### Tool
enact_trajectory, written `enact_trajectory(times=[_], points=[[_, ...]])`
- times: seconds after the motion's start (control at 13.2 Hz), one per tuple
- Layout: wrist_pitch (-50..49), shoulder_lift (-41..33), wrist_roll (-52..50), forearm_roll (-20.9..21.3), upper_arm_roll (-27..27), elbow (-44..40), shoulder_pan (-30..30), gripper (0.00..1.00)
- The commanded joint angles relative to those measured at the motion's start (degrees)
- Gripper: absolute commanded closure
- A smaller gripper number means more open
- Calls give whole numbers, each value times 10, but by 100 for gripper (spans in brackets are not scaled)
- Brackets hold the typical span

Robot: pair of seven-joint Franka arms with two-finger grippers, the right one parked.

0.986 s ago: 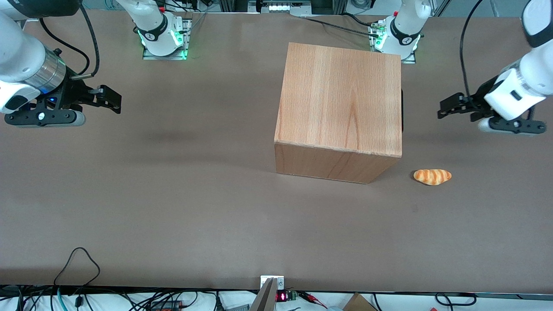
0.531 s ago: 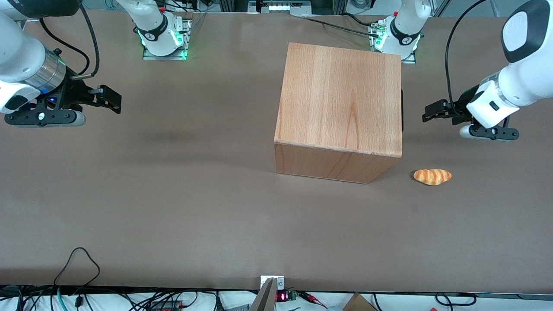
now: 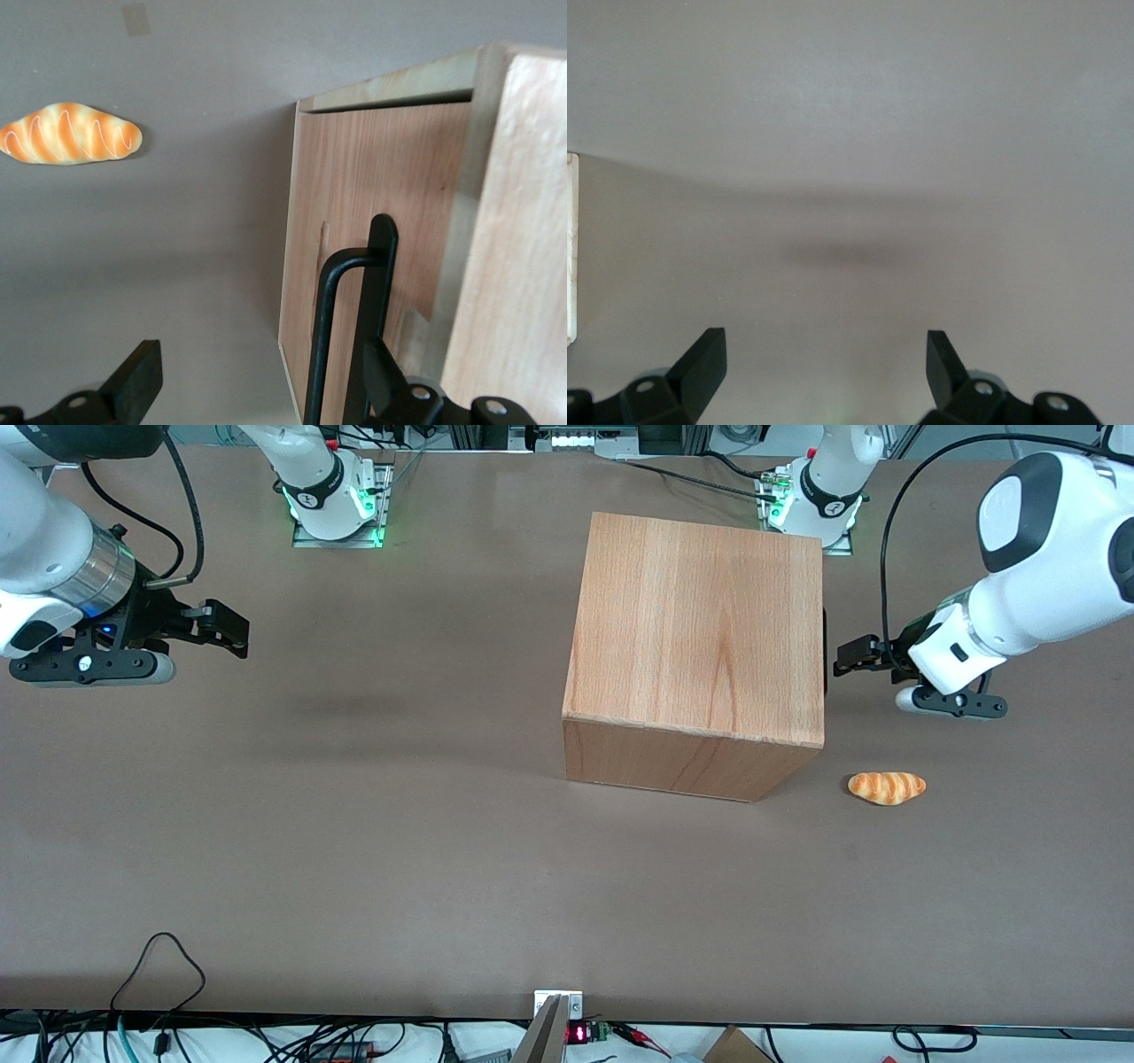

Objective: Open top drawer with left arm
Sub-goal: 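Lower the open left gripper around the black drawer handle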

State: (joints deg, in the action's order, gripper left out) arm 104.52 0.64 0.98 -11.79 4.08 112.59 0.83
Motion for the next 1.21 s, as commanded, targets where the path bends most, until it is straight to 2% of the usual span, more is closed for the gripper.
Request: enact_trajectory(times=[0.0, 0.53, 1.14], points=[[17, -6, 29, -20, 0, 21, 0, 0], [24, 3, 75, -46, -1, 42, -7, 0], [25, 20, 81, -46, -1, 44, -7, 0]])
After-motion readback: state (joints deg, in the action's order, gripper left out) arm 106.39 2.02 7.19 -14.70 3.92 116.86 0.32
